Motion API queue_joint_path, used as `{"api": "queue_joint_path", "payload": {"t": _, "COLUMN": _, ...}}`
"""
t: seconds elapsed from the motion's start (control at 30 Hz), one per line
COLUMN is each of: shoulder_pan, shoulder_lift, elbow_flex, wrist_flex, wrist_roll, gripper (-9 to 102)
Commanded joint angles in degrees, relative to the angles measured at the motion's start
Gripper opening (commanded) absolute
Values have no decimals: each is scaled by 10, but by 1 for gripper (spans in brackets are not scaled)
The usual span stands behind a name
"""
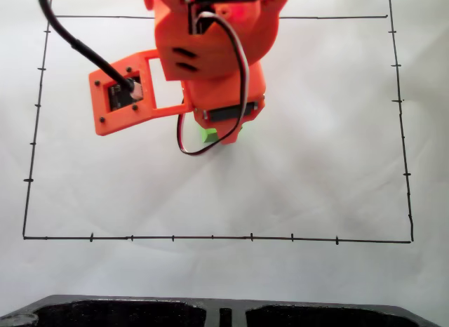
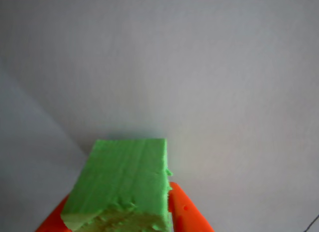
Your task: Grasp the colored block, Place it on the black dot, and then return the arm to the default position.
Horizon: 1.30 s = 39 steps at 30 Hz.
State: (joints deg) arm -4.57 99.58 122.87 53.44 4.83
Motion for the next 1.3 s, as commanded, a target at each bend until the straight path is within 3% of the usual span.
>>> {"api": "queue_joint_path", "payload": {"t": 0.0, "shoulder_pan": 6, "shoulder_lift": 9, "elbow_flex": -1, "wrist_flex": 5, "wrist_roll": -1, "gripper": 25}}
{"api": "queue_joint_path", "payload": {"t": 0.4, "shoulder_pan": 6, "shoulder_lift": 60, "elbow_flex": 13, "wrist_flex": 32, "wrist_roll": -12, "gripper": 45}}
{"api": "queue_joint_path", "payload": {"t": 0.73, "shoulder_pan": 26, "shoulder_lift": 212, "elbow_flex": 16, "wrist_flex": 123, "wrist_roll": -53, "gripper": 45}}
{"api": "queue_joint_path", "payload": {"t": 0.97, "shoulder_pan": 59, "shoulder_lift": 368, "elbow_flex": 64, "wrist_flex": 163, "wrist_roll": -88, "gripper": 39}}
{"api": "queue_joint_path", "payload": {"t": 1.27, "shoulder_pan": 94, "shoulder_lift": 509, "elbow_flex": 135, "wrist_flex": 194, "wrist_roll": -97, "gripper": 18}}
